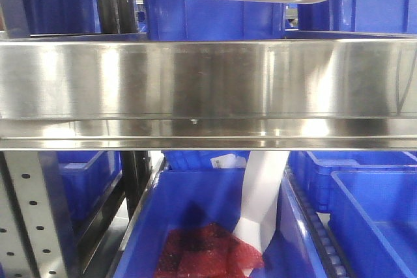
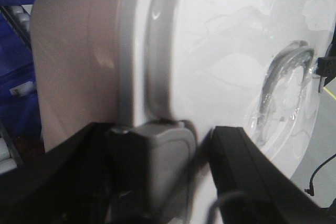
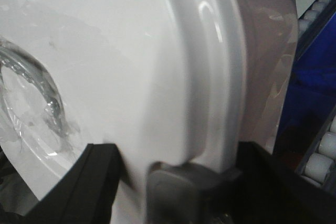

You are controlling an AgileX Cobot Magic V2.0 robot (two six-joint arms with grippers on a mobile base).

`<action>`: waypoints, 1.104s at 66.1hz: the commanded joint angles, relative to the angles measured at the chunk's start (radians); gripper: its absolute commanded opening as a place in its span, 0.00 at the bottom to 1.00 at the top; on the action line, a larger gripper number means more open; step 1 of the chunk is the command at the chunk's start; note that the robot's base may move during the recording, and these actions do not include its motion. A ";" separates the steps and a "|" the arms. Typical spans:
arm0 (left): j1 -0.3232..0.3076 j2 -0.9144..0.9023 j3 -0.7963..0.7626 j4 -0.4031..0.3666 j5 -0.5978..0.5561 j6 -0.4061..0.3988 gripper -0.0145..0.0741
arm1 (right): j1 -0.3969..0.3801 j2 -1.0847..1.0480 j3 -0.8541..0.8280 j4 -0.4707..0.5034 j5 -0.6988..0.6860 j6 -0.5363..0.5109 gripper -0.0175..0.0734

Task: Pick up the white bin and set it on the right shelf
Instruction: 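Raise the bin with both grippers above the upper shelf level, then push the bin forward and lower it onto the upper shelf rollers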

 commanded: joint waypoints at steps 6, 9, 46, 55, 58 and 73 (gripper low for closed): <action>-0.024 -0.014 -0.033 -0.220 0.063 0.005 0.43 | 0.021 -0.017 -0.037 0.244 0.124 -0.008 0.67; -0.024 -0.014 -0.033 -0.220 0.063 0.005 0.43 | 0.021 -0.017 -0.037 0.246 0.124 -0.008 0.67; -0.024 0.009 -0.033 -0.214 0.048 0.005 0.44 | 0.021 -0.017 -0.037 0.246 0.105 -0.008 0.67; -0.024 0.055 -0.033 -0.250 0.022 -0.001 0.44 | 0.021 -0.017 -0.037 0.265 0.048 -0.002 0.67; -0.024 0.072 -0.033 -0.290 0.005 -0.001 0.44 | 0.021 -0.017 -0.037 0.303 0.014 0.006 0.67; -0.024 0.183 -0.033 -0.432 -0.032 -0.001 0.44 | 0.021 0.056 -0.037 0.408 -0.086 0.019 0.67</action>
